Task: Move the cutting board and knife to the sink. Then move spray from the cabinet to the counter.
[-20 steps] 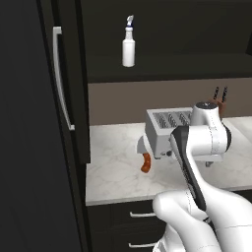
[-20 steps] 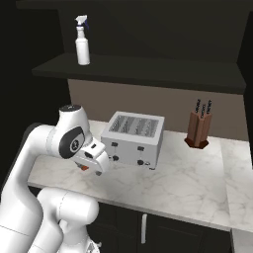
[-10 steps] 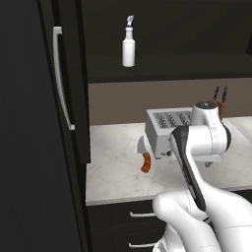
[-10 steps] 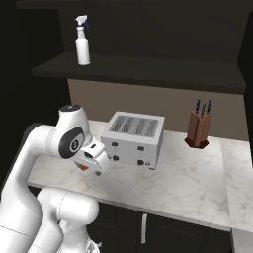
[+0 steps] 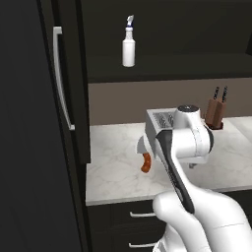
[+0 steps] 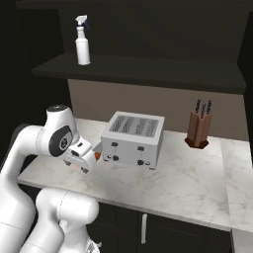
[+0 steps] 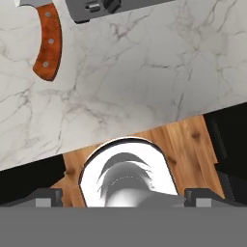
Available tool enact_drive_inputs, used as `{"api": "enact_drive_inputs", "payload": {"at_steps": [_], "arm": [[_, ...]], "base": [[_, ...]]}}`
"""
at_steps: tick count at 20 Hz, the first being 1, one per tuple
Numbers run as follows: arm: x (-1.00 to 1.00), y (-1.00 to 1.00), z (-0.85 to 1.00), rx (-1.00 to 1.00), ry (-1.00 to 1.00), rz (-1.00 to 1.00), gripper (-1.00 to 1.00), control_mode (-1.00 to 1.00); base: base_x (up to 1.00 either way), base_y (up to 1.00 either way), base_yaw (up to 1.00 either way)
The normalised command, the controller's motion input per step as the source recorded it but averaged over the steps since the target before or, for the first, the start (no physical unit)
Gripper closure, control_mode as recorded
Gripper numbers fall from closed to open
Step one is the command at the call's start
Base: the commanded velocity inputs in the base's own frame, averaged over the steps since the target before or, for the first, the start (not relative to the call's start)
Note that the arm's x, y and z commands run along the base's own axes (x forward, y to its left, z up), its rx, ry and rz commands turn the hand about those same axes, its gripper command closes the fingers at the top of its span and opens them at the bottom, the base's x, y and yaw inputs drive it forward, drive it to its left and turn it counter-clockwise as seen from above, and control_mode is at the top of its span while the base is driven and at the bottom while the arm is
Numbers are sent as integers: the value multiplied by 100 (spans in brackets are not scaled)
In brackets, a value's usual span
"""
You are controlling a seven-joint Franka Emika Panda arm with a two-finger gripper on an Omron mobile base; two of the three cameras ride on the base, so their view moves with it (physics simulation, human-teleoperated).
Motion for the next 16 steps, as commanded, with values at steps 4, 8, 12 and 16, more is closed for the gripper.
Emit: {"api": "enact_drive_inputs", "payload": {"at_steps": [4, 8, 12, 16], "arm": [[34, 49, -16, 0, 0, 0, -100, -100], [40, 25, -19, 0, 2, 0, -100, -100], [42, 10, -22, 0, 1, 0, -100, -100], [45, 3, -23, 0, 0, 0, -100, -100]], "base": [[0, 0, 0], [0, 0, 0], [0, 0, 0], [0, 0, 0]]}}
